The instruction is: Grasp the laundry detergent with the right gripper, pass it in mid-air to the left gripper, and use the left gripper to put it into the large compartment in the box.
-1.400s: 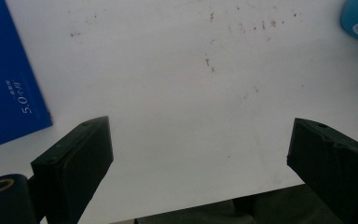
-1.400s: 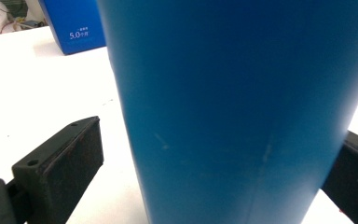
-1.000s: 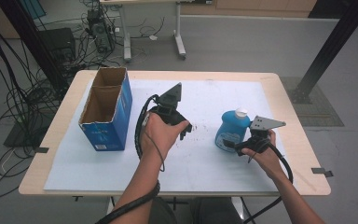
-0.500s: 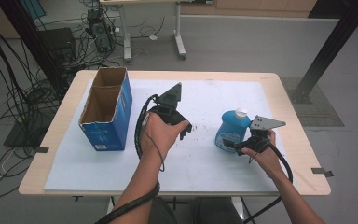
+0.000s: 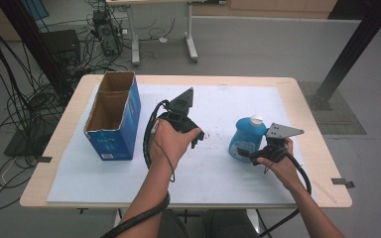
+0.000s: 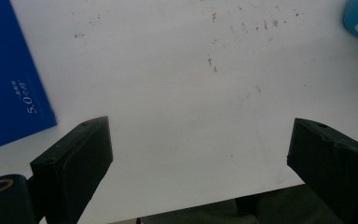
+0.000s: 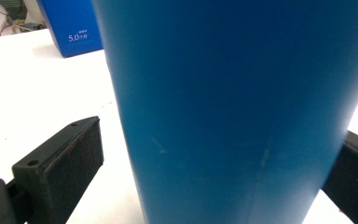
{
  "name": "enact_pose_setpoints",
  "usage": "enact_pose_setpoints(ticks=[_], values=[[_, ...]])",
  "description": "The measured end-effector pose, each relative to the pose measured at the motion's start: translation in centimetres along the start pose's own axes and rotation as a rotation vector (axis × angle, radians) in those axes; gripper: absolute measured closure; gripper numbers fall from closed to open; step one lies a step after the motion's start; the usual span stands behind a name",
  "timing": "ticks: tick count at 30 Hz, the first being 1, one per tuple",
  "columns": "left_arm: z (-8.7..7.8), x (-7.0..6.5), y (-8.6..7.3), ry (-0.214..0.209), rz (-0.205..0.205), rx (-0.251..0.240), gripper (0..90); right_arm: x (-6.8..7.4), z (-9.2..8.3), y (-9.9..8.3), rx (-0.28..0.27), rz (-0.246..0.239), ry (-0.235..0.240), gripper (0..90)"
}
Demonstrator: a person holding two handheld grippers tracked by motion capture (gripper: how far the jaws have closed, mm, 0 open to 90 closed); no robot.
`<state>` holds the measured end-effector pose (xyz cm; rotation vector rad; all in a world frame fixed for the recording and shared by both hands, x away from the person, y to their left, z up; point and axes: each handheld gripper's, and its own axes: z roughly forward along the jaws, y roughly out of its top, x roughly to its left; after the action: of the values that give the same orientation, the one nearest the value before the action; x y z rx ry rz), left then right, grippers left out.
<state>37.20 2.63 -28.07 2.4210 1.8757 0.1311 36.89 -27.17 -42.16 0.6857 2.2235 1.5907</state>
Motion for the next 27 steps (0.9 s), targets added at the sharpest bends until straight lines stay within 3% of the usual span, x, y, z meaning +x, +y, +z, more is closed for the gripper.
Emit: enact_pose_setpoints(ticks=[20,27], values=[[-0.06,0.06,-0.04,0.006,0.002,-0.003,7.1,-0.04,0.2,-0.03,-0.003,0.004,0.003,2.1],[0.03,0.02,0.01,0.005,0.005,-0.001,7.1,-0.05,0.29,-0.15,-0.004,0.002,0.006,9.3]])
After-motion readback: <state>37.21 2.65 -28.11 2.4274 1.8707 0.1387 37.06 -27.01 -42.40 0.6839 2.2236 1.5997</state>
